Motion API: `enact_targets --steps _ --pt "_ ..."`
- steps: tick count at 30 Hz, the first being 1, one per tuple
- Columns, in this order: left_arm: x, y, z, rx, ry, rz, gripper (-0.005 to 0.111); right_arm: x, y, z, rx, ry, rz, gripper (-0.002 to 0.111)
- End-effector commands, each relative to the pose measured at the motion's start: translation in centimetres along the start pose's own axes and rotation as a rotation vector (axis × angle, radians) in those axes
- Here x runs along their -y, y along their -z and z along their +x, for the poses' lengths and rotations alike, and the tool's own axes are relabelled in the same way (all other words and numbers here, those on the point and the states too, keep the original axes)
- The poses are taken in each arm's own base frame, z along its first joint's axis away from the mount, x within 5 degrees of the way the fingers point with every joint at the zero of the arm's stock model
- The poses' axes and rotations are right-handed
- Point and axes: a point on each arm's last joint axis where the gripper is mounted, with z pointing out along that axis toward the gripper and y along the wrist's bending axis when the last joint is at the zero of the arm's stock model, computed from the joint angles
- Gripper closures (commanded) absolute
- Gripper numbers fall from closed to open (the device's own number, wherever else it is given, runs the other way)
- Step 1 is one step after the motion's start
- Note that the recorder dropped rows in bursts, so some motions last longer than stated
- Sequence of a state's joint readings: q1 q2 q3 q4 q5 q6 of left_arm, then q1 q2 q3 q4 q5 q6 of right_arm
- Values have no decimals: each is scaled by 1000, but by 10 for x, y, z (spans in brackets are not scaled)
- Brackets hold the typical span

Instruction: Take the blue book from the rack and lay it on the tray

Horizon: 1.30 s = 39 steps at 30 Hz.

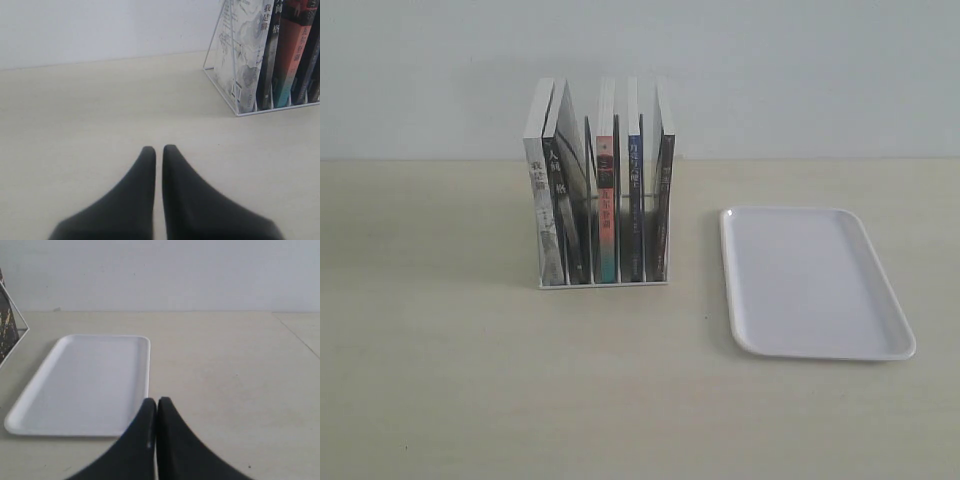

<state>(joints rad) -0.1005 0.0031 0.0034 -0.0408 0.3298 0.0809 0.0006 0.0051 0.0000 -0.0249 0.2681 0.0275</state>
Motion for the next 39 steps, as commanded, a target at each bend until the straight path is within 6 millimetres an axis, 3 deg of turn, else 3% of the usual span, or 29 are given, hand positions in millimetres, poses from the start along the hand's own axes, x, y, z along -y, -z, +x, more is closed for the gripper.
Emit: enact_targets --steps 1,3,8,11,15,19,24,26,30,39 --pt "0 1 -3 22 6 -1 102 -1 3 -23 257 10 -5 109" --pt "0 1 -3 22 6 -1 102 -1 9 -39 448 8 -11 109" --pt "0 1 -3 22 6 -1 102 -2 23 -60 727 8 -19 109" --pt "0 1 -3 22 6 -1 102 -2 25 -64 743 6 -20 109" --pt "0 1 -3 22 6 -1 102 -2 41 -97 817 7 -19 109" --pt "0 1 -3 22 6 -1 102 -1 45 -142 731 -14 -21 109" --pt "0 1 -3 22 6 -1 102 -1 28 -185 429 -21 -9 109" --pt "0 1 -3 22 6 -1 102 -1 18 -192 312 -22 -4 109" --pt "0 1 -3 22 6 -1 102 -1 4 -200 299 -22 -5 109" --pt "0 1 -3 22 6 -1 102 -1 -2 -200 286 -24 -5 109"
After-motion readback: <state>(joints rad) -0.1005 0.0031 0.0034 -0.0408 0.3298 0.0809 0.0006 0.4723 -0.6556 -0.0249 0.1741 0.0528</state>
